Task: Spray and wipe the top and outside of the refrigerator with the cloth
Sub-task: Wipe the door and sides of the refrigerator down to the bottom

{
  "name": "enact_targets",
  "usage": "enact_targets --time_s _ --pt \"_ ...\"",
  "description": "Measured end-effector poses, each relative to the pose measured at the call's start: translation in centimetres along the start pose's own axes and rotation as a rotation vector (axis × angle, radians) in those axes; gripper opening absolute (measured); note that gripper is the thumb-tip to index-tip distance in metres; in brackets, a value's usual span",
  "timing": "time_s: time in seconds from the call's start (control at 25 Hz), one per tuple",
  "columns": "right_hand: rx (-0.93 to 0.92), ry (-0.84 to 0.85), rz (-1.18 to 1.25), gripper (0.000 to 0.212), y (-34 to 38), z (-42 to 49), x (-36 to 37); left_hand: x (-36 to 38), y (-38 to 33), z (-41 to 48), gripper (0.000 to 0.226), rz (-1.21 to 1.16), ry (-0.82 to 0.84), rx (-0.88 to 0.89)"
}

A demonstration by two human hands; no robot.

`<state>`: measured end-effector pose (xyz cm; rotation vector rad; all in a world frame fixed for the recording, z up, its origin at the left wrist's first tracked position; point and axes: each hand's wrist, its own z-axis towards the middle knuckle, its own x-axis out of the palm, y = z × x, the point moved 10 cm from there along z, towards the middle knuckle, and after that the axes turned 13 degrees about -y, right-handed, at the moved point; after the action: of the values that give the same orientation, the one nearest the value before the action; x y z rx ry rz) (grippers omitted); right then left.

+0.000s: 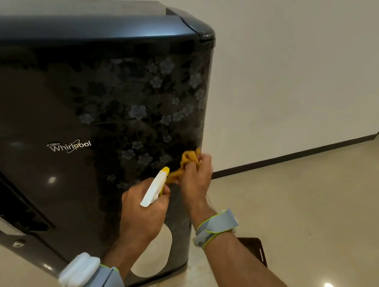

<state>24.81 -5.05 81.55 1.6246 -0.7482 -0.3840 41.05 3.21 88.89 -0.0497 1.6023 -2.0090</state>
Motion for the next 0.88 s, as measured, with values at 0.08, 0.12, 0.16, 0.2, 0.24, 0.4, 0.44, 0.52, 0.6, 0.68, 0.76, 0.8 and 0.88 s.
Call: enact_targets --time_s 0.08,0.12,0.16,0.2,0.24,0.4,0.44,0.52,0.6,0.68,0.76,0.8,0.88 --pt "0.395 -0.018 0.006 0.023 -4.4 0.1 -0.9 0.2 0.0 -0.1 0.015 -0.016 0.012 -0.004" --pt "0.451 -0.013 0.073 0.024 -4.2 0.3 -0.4 0.2 0.0 -0.1 0.015 -0.019 0.009 -0.001" --pt "0.360 -0.022 0.122 0.024 -2.2 0.6 0.2 0.1 -0.1 -0.1 0.015 -0.013 -0.001 0.006" --pt "0.191 -0.037 0.169 0.021 0.7 0.6 0.5 0.1 0.0 0.0 0.016 0.000 -0.012 0.014" --pt "-0.014 -0.058 0.173 0.017 3.3 0.4 0.6 -0.1 0.1 0.2 0.017 0.012 -0.023 0.018" --pt "0.293 -0.181 0.104 0.016 -3.2 2.1 -1.1 -0.8 0.6 0.5 0.013 -0.012 -0.034 -0.019" --pt "0.508 -0.147 0.116 0.021 -6.0 1.8 -1.2 -1.0 0.6 0.6 0.013 -0.013 -0.033 -0.020" --pt "0.536 -0.096 0.128 0.024 -5.8 2.1 -0.4 -1.4 0.6 0.7 0.014 -0.017 -0.039 -0.014" --pt "0.208 -0.137 0.122 0.021 -0.2 2.6 -0.4 -1.2 0.9 0.6 0.015 -0.014 -0.037 -0.026" --pt "-0.140 -0.181 -0.029 0.027 4.2 2.1 -0.5 -1.0 0.9 0.6 0.014 -0.009 -0.034 -0.030" --pt "-0.056 -0.198 -0.160 0.028 0.9 2.6 -1.2 -0.9 0.6 0.5 0.015 -0.016 -0.028 -0.016" --pt "0.155 -0.190 -0.143 0.026 -2.6 2.4 -1.8 -0.9 0.5 0.4 0.015 -0.017 -0.024 -0.012" --pt "0.502 -0.097 -0.106 0.029 -8.0 0.5 -2.1 -1.0 0.4 0.3 0.014 -0.021 -0.023 -0.005"
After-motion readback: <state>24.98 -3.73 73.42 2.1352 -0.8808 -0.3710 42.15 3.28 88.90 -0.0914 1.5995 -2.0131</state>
